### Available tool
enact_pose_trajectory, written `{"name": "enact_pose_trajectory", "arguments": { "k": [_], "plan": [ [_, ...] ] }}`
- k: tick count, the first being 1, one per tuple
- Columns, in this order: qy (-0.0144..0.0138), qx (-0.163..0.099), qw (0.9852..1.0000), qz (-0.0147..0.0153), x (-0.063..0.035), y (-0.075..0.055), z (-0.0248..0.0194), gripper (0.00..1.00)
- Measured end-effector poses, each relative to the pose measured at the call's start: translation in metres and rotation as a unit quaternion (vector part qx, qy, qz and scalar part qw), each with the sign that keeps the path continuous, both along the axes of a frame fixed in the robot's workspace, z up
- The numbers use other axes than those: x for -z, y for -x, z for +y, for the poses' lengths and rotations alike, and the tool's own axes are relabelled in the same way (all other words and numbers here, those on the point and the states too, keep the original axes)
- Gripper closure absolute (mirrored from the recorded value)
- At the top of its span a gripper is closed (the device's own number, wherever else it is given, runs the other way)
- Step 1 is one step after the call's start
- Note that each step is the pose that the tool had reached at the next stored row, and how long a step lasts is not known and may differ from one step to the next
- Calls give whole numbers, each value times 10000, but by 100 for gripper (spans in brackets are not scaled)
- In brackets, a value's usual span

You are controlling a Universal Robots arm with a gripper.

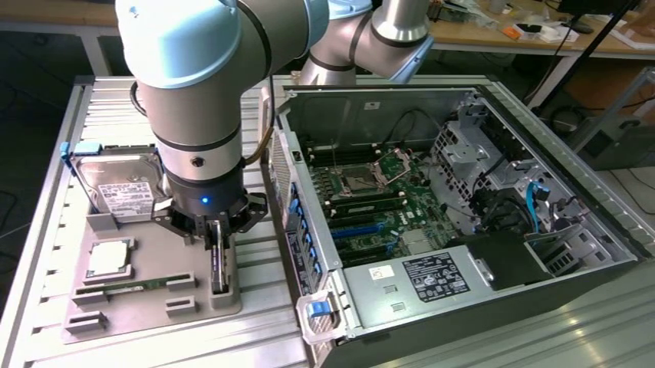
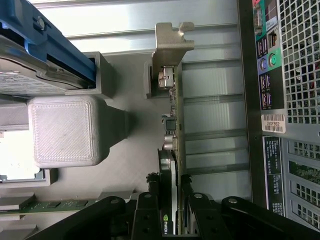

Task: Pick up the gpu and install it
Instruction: 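Pick up the gpu and move the gpu toward the slot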

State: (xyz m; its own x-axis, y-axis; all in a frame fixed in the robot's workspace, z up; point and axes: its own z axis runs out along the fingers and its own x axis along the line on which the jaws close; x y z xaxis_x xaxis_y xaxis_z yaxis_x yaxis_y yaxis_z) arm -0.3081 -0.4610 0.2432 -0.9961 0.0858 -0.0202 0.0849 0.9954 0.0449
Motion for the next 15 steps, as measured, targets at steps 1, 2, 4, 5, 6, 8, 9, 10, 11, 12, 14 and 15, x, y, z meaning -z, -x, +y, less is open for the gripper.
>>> {"name": "enact_pose_trajectory", "arguments": {
  "k": [1,2,4,5,6,8,9,10,11,12,14,15],
  "plan": [
    [-1,0,10000,-1,0,0,0,73],
    [-1,0,10000,-1,-3,0,0,73],
    [1,0,10000,1,-14,0,0,73],
    [1,0,10000,1,-20,0,0,73],
    [1,0,10000,1,-26,1,0,73],
    [0,0,10000,1,-40,0,0,73],
    [1,0,10000,1,-48,0,0,73],
    [1,0,10000,1,-55,0,0,73],
    [1,0,10000,0,-65,0,0,73],
    [1,0,10000,1,-77,0,0,73],
    [1,0,10000,1,-93,0,0,73],
    [1,0,10000,1,-101,0,0,73]
  ]
}}
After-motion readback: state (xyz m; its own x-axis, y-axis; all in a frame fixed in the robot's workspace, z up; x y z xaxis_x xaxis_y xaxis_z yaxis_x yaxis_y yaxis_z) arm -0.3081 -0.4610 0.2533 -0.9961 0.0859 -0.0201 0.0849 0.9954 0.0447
